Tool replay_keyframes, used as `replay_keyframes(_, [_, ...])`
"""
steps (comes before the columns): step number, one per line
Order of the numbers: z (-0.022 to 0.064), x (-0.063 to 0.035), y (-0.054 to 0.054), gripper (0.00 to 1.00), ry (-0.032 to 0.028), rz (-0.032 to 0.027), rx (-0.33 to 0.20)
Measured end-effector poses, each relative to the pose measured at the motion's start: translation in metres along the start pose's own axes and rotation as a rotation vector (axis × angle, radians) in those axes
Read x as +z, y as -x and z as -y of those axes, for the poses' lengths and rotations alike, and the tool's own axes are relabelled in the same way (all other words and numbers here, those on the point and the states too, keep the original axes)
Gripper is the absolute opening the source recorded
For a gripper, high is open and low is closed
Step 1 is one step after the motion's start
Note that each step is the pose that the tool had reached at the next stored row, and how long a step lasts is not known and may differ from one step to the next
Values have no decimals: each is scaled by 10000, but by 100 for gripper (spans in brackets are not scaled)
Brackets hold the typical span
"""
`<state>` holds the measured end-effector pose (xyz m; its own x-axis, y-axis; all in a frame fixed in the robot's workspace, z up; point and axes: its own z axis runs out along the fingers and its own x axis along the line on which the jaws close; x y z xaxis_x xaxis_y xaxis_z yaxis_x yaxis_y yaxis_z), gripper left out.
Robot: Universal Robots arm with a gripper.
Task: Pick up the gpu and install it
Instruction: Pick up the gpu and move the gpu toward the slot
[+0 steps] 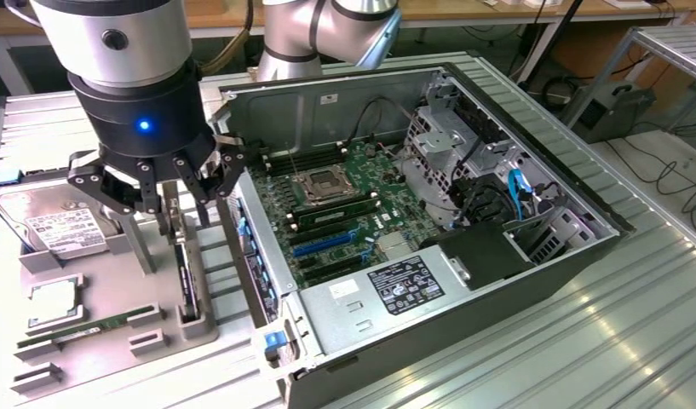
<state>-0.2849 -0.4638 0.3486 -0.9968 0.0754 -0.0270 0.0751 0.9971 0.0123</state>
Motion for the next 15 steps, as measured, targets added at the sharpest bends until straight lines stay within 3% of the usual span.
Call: replay_keyframes(15, [-36,103,-42,42,-2,0,-1])
